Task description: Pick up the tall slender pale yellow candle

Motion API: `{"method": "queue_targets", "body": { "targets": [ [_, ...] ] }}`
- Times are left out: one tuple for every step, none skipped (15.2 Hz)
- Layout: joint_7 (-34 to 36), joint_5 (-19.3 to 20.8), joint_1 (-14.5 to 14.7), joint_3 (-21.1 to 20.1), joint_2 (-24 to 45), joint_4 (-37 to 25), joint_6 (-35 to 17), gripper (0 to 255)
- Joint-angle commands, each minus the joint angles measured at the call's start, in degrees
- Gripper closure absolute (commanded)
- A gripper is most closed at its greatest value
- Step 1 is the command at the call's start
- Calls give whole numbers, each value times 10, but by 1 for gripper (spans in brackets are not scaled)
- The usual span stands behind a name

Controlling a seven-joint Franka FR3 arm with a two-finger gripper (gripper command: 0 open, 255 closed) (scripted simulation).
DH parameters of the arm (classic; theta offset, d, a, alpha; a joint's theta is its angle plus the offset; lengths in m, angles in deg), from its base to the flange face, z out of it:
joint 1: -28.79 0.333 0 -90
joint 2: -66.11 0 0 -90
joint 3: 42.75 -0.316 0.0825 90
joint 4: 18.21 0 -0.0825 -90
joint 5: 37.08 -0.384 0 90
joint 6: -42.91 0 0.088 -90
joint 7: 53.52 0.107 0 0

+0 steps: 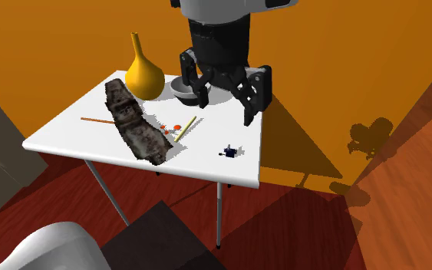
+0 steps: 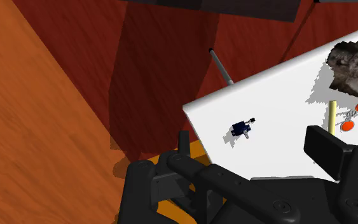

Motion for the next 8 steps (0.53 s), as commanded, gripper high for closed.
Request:
{"method": "queue_targets", "body": {
  "targets": [
    [0,0,0,0,0,0,0,0],
    [8,-6,3,-9,5,10,-14,0],
    [15,-11,7,-18,10,19,-29,0],
    [22,-16,10,-27,16,27,-44,0],
    [30,-22,13,-36,23,35,-59,0],
    [37,-27,17,-45,30,42,-74,0],
    [45,-32,20,-55,38,48,-89,0],
    [52,-36,23,-64,47,54,-104,0]
  ]
}}
